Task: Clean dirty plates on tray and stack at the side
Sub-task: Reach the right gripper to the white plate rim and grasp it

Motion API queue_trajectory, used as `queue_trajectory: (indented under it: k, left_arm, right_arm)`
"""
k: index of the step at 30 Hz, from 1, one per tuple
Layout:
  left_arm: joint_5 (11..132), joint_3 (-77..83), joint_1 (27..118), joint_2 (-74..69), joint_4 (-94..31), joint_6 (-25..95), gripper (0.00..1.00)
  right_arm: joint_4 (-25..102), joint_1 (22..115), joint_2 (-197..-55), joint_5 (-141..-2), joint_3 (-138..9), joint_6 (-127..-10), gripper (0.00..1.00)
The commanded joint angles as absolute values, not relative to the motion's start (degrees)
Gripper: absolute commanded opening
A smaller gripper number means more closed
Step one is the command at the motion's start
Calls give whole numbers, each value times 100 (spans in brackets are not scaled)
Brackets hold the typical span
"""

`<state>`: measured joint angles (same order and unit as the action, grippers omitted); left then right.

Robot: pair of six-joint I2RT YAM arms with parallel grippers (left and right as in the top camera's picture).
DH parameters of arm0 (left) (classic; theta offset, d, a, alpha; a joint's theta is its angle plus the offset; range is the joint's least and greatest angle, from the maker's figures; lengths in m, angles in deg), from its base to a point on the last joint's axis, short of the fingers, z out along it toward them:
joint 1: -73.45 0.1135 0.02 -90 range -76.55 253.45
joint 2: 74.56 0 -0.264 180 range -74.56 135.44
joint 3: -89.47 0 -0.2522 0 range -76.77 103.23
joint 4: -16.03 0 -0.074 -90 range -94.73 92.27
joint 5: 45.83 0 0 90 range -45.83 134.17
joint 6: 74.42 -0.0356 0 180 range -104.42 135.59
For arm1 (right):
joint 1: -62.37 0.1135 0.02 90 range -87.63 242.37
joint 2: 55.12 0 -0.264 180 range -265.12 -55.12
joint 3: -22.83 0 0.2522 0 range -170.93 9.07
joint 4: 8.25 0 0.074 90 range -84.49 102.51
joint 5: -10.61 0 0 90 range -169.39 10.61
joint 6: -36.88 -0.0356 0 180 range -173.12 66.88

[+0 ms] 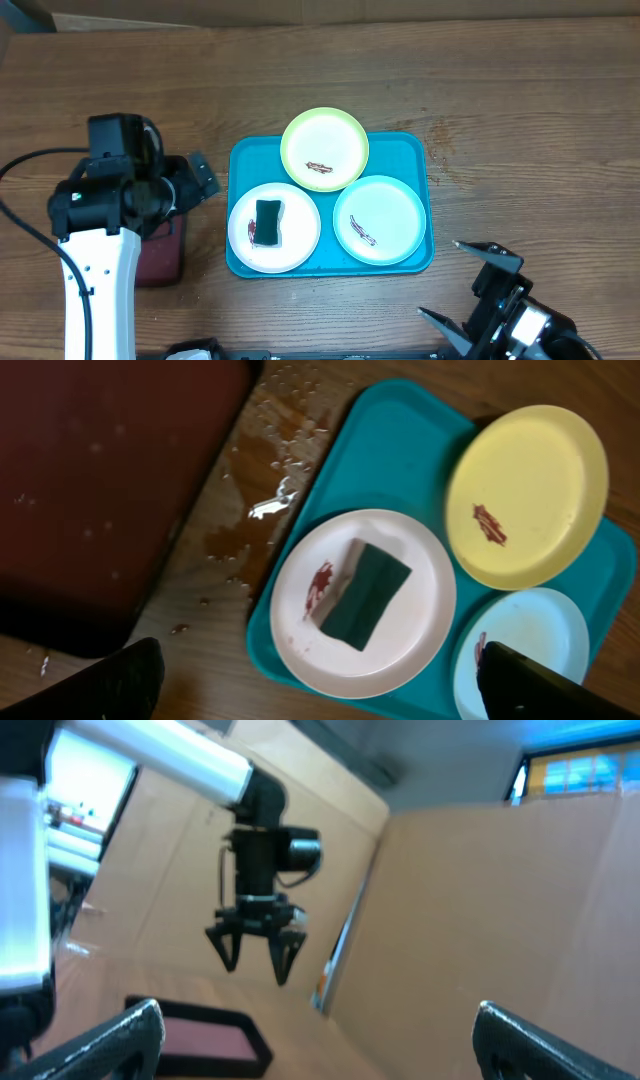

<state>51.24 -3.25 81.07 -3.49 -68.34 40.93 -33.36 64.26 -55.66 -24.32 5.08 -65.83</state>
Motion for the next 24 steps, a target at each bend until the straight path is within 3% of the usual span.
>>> queue_trajectory:
  k: [1, 7, 14, 18, 21, 22, 24]
  left_arm:
    - [4796, -301, 8249, -317, -7022, 4086, 100]
    - [4752, -305, 8242, -218, -7194, 4086, 100]
    - [4962, -305, 8242, -150, -7277, 4091, 100]
    - [5014, -310, 8242, -137, -7343, 4086, 100]
    - [5014, -310, 8242, -129, -7363, 4086, 100]
    - [5014, -310, 8242, -118, -7367, 4088, 100]
    - [5017, -310, 8242, -105, -7365, 4088, 100]
  right_arm:
    - [-2318, 6358, -5727, -2764, -544, -6594, 100]
    - [3192, 6126, -7625, -2419, -3855, -4174, 100]
    - [6637, 6139, -9777, -2764, -6782, -3855, 100]
    - [6971, 6139, -10499, -1638, -7444, -4546, 100]
    - [6392, 6139, -10770, -664, -7446, -4992, 100]
    - [6169, 6139, -10877, -653, -7446, -5300, 86]
    - [6069, 6170, -11080, -1151, -7444, -5750, 84]
